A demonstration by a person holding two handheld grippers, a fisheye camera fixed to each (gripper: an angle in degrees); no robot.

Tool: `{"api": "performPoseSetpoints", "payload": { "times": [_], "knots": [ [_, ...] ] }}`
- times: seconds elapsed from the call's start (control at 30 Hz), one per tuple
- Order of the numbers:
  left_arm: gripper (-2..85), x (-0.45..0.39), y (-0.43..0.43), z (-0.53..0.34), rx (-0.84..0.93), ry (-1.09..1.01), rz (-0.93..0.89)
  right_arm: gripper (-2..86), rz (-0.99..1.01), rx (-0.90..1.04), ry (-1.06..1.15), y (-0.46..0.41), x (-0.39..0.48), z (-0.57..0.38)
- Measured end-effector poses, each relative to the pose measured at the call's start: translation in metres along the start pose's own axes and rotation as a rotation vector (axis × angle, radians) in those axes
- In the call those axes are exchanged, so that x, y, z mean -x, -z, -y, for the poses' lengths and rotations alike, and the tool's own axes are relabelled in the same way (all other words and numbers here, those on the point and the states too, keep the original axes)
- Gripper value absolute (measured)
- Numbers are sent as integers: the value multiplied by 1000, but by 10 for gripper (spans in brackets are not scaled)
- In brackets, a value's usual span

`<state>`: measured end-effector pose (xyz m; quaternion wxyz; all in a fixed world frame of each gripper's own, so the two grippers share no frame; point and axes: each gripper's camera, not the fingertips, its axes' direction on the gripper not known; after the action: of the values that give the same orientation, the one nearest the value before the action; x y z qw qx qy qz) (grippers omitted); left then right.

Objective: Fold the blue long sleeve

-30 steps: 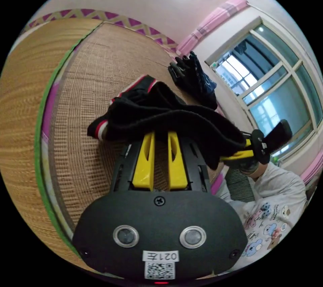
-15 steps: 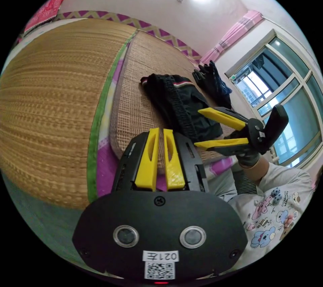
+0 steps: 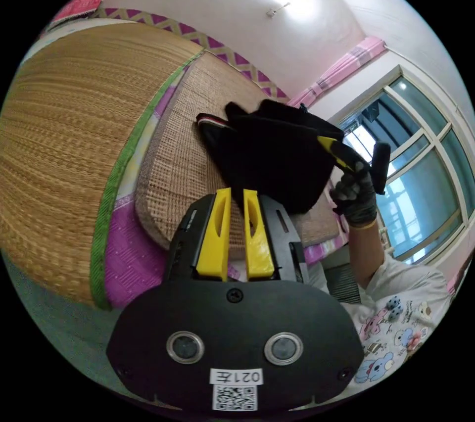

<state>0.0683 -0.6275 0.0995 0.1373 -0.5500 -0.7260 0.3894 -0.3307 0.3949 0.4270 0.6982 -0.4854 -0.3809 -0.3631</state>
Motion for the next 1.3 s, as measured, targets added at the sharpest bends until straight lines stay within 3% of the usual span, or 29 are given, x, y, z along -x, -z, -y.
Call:
{"api": "performPoseSetpoints", "payload": {
  "times": [0.1,0.3,0.4,0.5,0.6,0.7,0.83,0.93,1.1,1.23,1.3],
  "knots": [
    [89,4,-26,14,13,57,-36,49,132,-196,-184,103,-77,-2],
    [79,-2,-87,46,172,43,48,50,65,-519,-464,307,-203,-75],
    [46,-19,-116,60,258,-20,77,51,14,-570,-671,367,-268,-141],
    [25,-43,-158,67,380,-113,-6,53,5,-601,-869,394,-324,-217],
    [13,-60,-185,68,412,-154,-14,58,-7,-471,-993,389,-368,-273],
    [6,-65,-193,66,424,-172,-17,66,40,-519,-946,407,-369,-288],
    [-4,-86,-172,48,311,-276,104,66,-295,-539,-824,447,-324,-255],
    [-7,-127,-164,28,213,-423,152,66,-420,-441,-584,439,-292,-194],
    [0,-198,-197,8,235,-596,42,39,-565,-131,-248,346,-289,-90],
    [22,-238,-230,-5,265,-675,22,12,-725,128,-312,293,-333,-74],
    [49,-252,-241,-11,281,-716,-2,6,-682,84,-320,294,-338,-80]
  ]
}}
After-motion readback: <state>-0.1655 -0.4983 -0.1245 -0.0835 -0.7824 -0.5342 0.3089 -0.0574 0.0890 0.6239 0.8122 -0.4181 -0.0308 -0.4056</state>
